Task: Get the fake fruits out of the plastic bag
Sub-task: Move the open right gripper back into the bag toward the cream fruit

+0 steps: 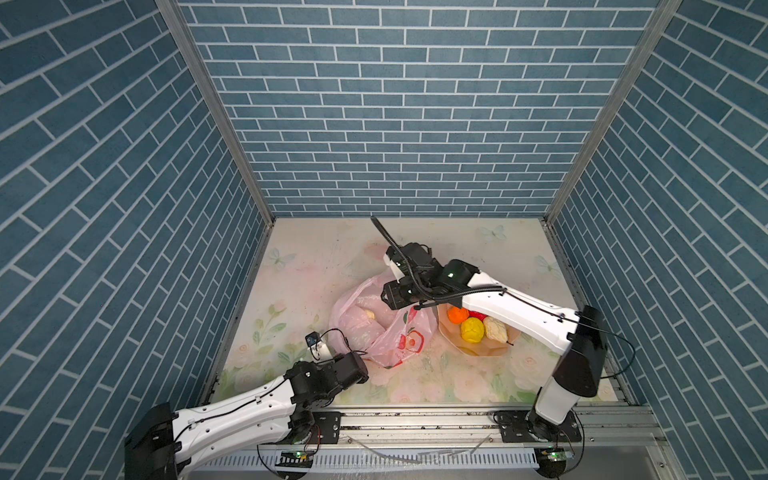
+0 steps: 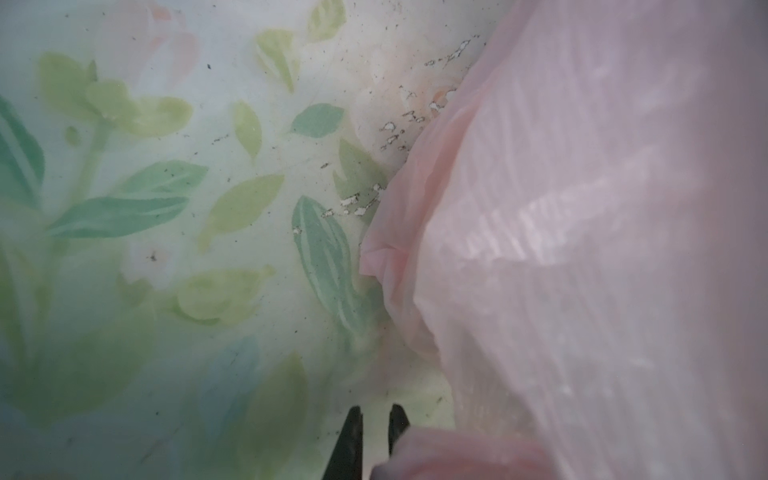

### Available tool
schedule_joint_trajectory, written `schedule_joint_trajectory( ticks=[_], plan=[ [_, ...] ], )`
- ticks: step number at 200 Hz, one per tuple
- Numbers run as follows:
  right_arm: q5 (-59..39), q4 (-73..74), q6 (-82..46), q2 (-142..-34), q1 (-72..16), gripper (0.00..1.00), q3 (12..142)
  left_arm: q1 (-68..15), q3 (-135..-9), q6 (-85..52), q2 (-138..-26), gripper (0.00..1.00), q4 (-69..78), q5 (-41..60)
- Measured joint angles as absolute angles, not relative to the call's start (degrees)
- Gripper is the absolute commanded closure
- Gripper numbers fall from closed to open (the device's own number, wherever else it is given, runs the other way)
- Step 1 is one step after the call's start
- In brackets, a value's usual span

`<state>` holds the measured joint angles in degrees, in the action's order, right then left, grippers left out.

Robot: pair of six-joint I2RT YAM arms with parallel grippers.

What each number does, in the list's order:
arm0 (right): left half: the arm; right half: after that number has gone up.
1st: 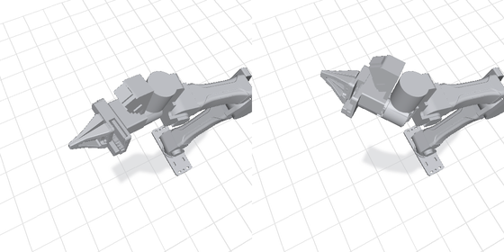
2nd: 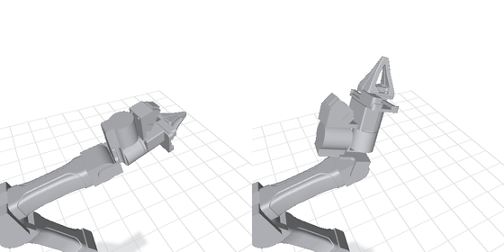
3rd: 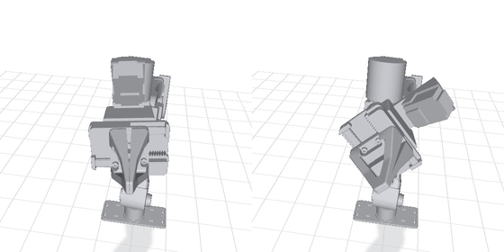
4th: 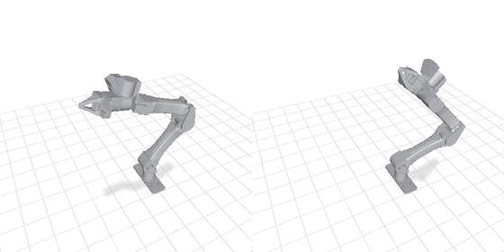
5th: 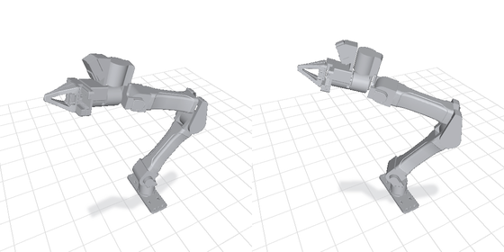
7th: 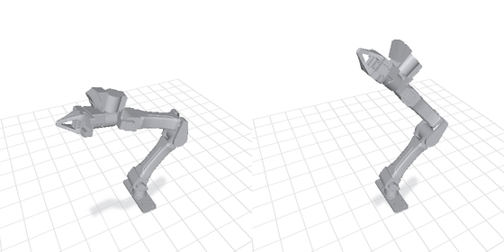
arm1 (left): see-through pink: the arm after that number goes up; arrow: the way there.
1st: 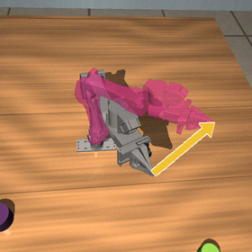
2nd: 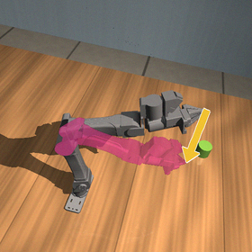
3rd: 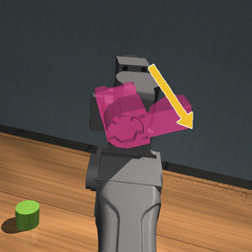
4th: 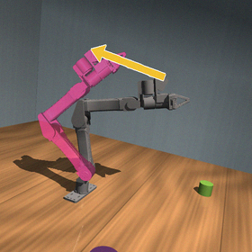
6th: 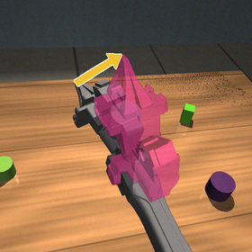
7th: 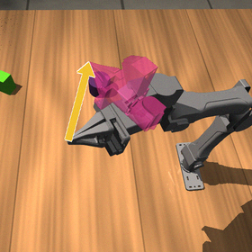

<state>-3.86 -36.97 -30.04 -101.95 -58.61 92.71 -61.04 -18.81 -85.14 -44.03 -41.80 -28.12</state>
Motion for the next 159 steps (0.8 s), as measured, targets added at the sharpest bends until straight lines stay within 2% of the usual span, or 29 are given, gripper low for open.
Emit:
schedule_joint_trajectory(
  ticks=[58,159],
  plan=[
    [-6.8,-36.4,-29.5,-113.8,-58.6,0.57,93.3,-61.0,-18.8,-85.4,-42.4,0.85,-42.2,-27.3],
    [-7.1,-32.4,-28.8,-117.8,-58.4,0.52,95.2,-61.0,-18.0,-88.1,-38.9,0.85,-48.4,-26.8]
  ],
)
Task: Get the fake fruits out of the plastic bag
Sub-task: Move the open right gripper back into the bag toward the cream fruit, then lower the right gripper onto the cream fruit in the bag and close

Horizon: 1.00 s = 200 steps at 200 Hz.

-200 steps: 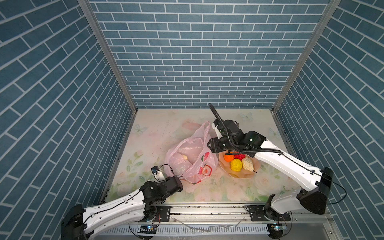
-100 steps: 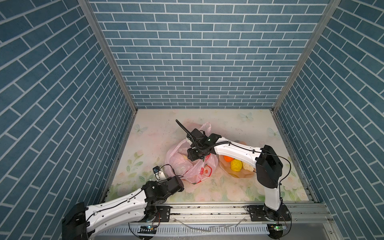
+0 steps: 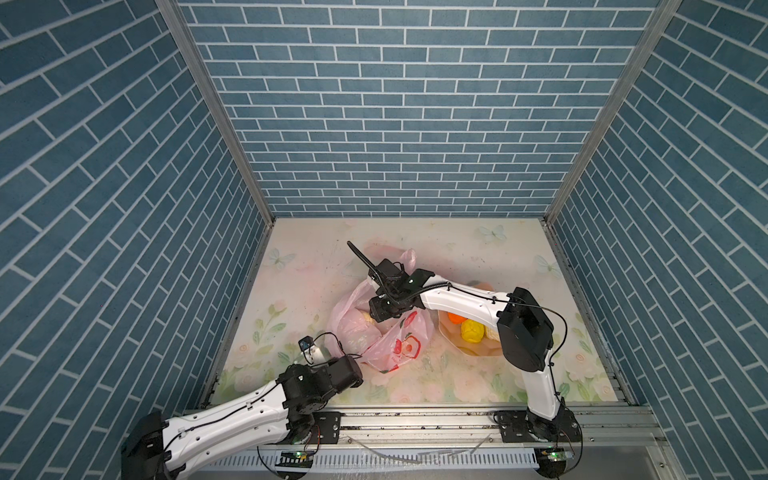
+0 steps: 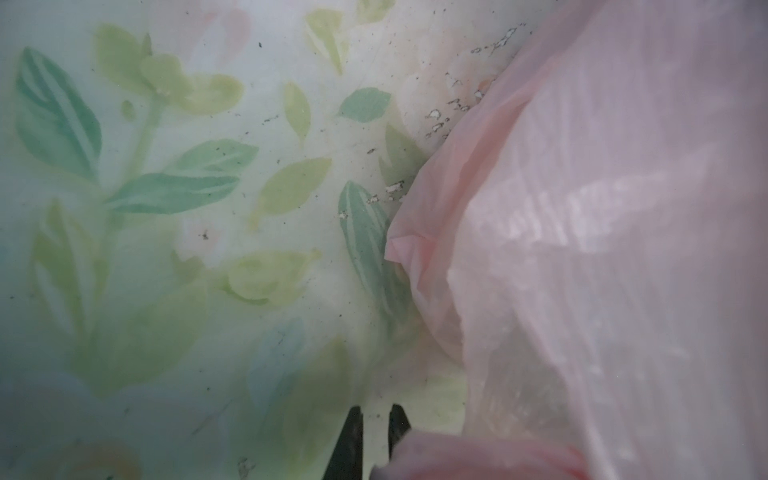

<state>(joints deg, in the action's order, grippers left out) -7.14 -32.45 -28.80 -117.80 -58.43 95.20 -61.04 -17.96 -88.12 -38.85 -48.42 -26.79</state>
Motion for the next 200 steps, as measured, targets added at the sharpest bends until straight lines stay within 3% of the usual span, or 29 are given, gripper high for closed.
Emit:
schedule_joint_trajectory(
  ticks=[115,200],
  plan=[
    [-10.6,-30.6,-28.1,-121.7,-58.3,0.37,98.9,-61.0,-16.5,-89.2,-38.8,0.85,-49.2,-26.3],
    [-13.0,-30.4,-28.1,-123.2,-58.3,0.36,99.6,-61.0,-15.7,-89.2,-38.9,0.84,-47.7,-26.3]
  ],
)
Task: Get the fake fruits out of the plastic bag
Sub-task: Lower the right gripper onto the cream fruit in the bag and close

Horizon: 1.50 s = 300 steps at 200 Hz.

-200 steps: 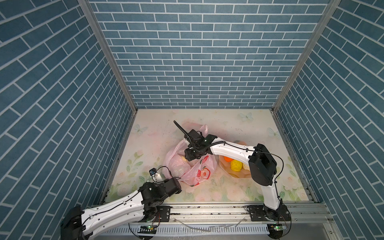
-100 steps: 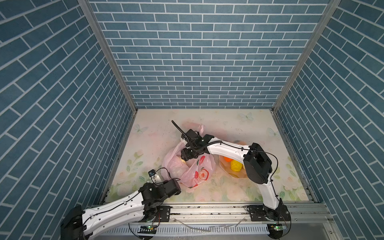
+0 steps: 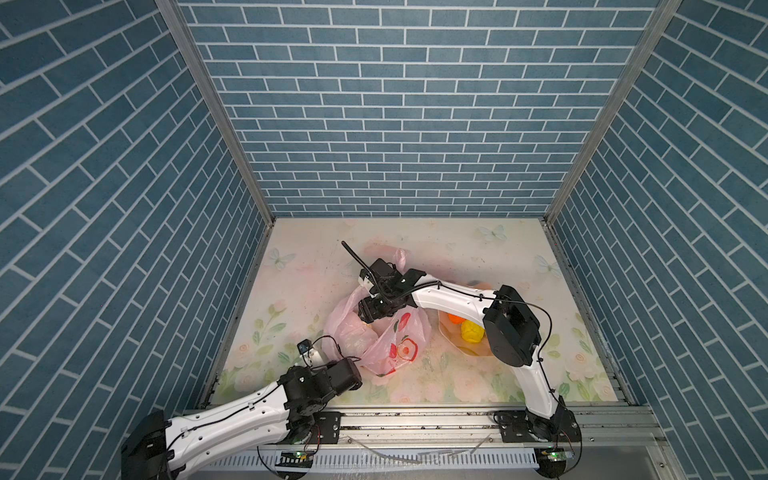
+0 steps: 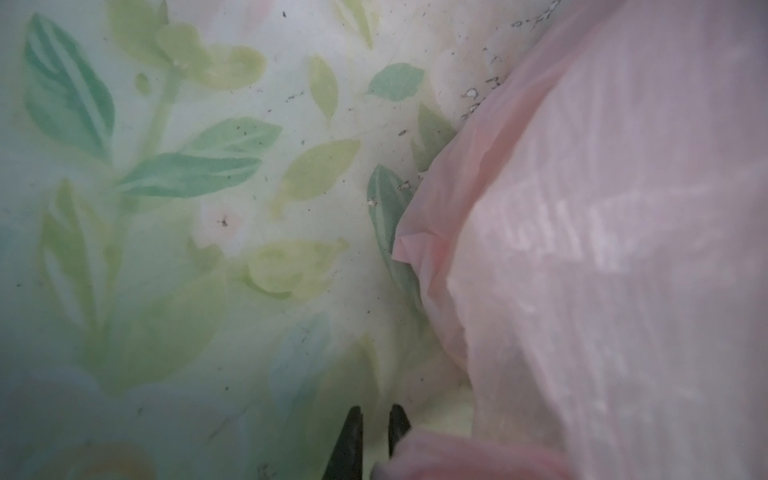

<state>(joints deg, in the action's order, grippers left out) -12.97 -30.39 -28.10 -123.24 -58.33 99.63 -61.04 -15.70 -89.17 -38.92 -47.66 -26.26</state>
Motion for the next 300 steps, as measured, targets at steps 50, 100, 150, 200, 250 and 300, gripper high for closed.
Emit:
schedule_joint_trajectory(
  ticks=[50,100,150,200,250,300],
  plan=[
    [-14.1,-30.4,-28.1,-124.2,-58.5,0.31,100.7,-61.0,-15.4,-89.2,-40.1,0.84,-46.6,-26.0],
    [-15.5,-30.4,-28.1,-124.7,-58.9,0.28,101.0,-61.0,-15.4,-89.1,-41.2,0.84,-45.4,-25.8],
    [-18.0,-28.3,-28.3,-127.5,-60.0,0.27,102.9,-61.0,-15.4,-89.1,-41.5,0.84,-44.8,-25.6],
    [-18.6,-27.9,-28.7,-130.0,-60.4,0.28,103.4,-61.0,-15.4,-89.1,-41.5,0.84,-44.7,-25.6],
    [-18.0,-27.9,-29.1,-130.0,-60.4,0.46,103.4,-61.0,-15.4,-89.1,-41.4,0.84,-44.7,-25.6],
    [-16.6,-27.9,-29.1,-129.8,-60.4,0.59,103.3,-61.0,-15.5,-89.1,-42.1,0.84,-44.7,-25.7]
  ],
)
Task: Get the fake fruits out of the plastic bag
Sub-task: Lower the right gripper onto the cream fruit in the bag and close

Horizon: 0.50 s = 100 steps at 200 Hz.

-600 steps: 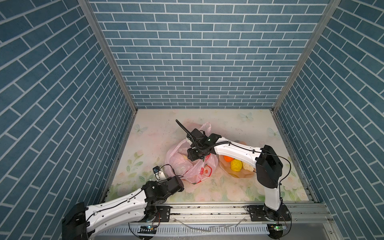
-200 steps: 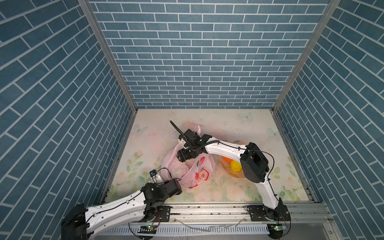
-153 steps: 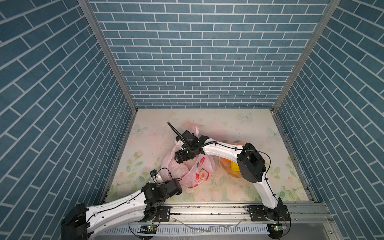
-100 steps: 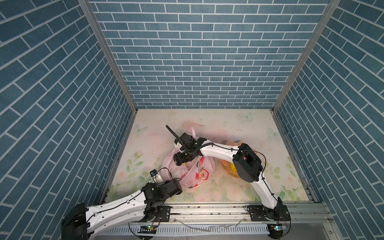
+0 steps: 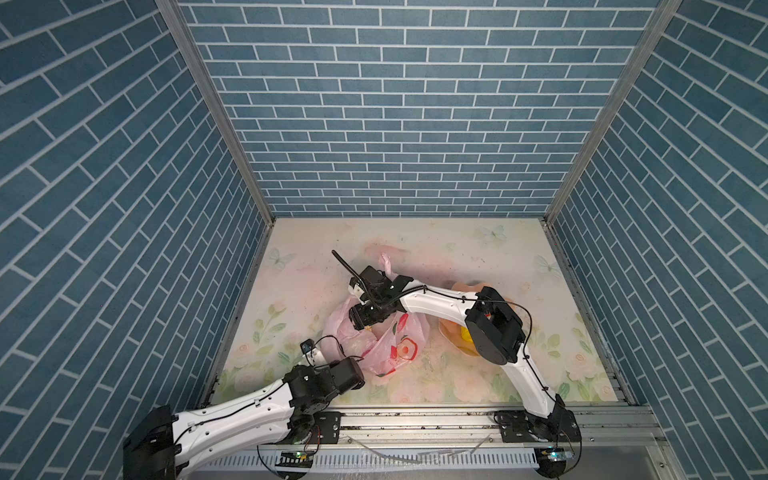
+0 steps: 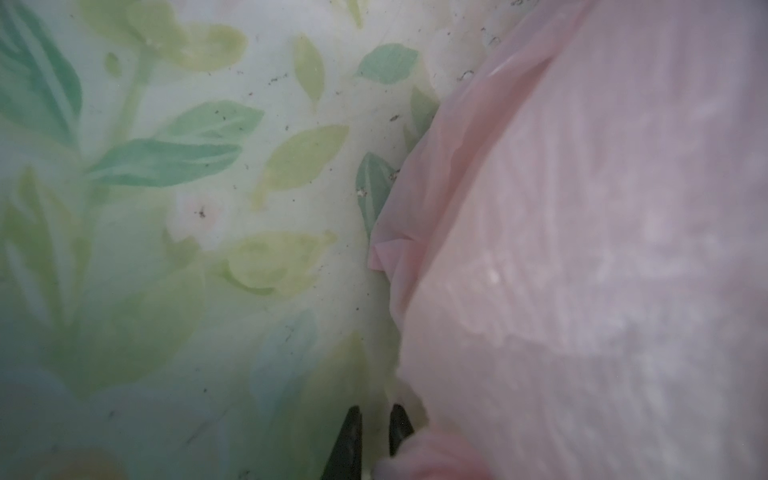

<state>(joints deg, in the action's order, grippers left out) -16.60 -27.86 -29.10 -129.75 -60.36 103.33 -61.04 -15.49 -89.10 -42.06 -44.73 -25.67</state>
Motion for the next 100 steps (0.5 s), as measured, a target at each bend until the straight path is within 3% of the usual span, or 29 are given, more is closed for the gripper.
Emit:
schedule_joint_trajectory(
  ticks=[100],
  plan=[
    [-13.7,-29.4,-28.2,-122.8,-57.7,0.64,101.1,-61.0,-18.3,-87.9,-39.7,0.84,-45.9,-28.4]
  ],
)
